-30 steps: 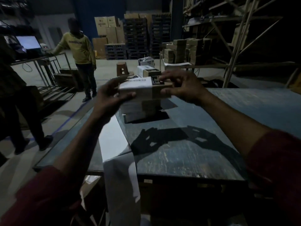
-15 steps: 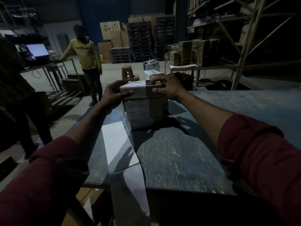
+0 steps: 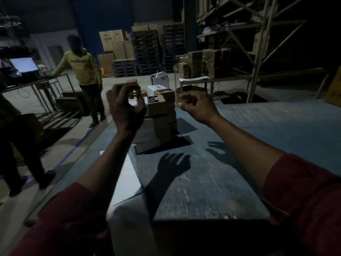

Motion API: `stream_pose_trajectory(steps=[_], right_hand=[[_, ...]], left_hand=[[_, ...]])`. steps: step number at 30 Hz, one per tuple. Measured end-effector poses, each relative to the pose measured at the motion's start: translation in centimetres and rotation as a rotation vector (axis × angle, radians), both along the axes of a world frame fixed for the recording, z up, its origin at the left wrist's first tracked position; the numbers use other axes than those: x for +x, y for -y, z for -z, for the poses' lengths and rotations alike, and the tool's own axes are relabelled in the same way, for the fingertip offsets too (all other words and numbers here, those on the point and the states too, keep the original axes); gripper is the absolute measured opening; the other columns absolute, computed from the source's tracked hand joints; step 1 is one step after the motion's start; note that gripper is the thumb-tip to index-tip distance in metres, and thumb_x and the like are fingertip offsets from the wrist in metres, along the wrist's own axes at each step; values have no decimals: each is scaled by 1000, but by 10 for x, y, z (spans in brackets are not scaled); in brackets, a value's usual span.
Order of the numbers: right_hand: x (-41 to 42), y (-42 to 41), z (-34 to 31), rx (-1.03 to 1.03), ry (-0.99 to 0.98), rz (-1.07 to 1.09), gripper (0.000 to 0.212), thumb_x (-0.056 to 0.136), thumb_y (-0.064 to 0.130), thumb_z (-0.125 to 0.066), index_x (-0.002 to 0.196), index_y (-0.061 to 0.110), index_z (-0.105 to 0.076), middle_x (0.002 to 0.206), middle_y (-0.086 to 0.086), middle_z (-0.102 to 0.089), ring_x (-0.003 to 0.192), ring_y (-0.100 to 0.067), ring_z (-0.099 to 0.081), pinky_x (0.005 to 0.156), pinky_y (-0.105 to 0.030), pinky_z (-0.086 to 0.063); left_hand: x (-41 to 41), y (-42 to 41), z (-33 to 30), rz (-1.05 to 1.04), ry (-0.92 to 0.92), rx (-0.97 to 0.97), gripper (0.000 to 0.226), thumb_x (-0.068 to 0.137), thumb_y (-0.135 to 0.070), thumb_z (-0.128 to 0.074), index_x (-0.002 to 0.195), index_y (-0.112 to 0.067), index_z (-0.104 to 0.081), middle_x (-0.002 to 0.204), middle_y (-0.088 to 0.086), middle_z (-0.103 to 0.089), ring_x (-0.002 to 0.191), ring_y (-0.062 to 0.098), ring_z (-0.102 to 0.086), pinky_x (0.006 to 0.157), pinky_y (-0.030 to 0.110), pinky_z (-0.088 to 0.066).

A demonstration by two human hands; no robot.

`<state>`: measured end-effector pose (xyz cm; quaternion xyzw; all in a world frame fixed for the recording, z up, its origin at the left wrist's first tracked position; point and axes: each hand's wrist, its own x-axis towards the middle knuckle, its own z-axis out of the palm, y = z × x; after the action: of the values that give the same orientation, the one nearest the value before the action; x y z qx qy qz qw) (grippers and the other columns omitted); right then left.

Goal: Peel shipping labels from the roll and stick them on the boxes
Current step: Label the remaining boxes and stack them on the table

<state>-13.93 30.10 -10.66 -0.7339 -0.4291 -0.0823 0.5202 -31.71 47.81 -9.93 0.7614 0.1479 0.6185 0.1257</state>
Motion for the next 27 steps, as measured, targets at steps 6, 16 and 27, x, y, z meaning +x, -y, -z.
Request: stream_pose_trajectory(steps=[6,16,27], right_hand=[[1,148,7,33,78,252,5,94,18,-76,99,18,-78,89,7,-75,80,-5,-71,72,-26,-61],[22,471,21,-262,38,1122,22,93,26,-67,113,23,-77,109,-3,-77,99,-27,-71,82,-32,-56],[57,589,109,-784,-270,1260,75,92,52,-66,158,32,-35,167,-17,-9,147,-47,-17,115,-57,-33]], left_hand=[[76,159,30,470,-43,-116,10,88,-18,-66,94,-14,-72,95,1,-69,86,22,-61,75,37,-50],[185,418,127,876,-743,-164,35,83,-45,-78,112,-25,-77,122,2,-71,111,21,-69,92,33,-55],[198,446,172,744,-846,171,39,89,-60,-50,91,-25,-67,97,-2,-67,103,26,-67,94,42,-49]])
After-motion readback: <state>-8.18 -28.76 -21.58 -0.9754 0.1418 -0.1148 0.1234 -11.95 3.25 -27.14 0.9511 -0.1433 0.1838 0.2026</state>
